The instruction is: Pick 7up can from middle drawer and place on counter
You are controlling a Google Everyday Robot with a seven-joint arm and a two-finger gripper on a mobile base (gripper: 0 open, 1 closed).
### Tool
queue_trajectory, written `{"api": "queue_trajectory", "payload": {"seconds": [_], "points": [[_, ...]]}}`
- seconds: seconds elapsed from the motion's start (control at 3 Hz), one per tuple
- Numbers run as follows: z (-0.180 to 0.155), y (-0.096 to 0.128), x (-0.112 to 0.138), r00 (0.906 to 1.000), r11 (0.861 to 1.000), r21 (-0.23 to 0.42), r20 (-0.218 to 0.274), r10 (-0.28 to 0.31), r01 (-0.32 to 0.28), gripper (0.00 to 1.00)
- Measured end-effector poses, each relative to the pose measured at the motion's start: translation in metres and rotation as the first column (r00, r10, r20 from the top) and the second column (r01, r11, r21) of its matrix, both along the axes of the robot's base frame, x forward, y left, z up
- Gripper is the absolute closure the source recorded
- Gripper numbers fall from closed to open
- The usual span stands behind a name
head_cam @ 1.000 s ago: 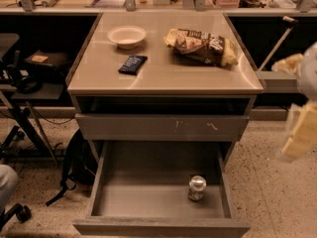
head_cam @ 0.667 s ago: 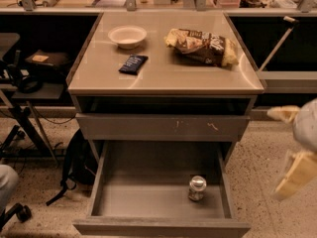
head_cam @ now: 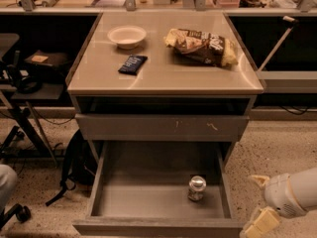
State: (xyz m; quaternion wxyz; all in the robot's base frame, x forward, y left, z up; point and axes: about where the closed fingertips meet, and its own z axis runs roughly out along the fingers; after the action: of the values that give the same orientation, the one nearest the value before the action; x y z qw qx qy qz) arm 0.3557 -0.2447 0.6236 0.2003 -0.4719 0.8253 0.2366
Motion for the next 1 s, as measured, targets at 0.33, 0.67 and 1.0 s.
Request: {"api": "queue_trajectory", "payload": {"seconds": [0.33,0.67,1.0], "points": [[-0.028,0.000,0.008,0.9995,0.999,0.016,-0.005,-0.030,0.030,0.00],[-0.028,0.000,0.008,0.9995,0.999,0.017,-0.005,-0.030,0.030,0.00],[-0.041,-0.003,0.035,0.9914,0.991,0.087,0.072,-0.109,0.103,0.00]]}}
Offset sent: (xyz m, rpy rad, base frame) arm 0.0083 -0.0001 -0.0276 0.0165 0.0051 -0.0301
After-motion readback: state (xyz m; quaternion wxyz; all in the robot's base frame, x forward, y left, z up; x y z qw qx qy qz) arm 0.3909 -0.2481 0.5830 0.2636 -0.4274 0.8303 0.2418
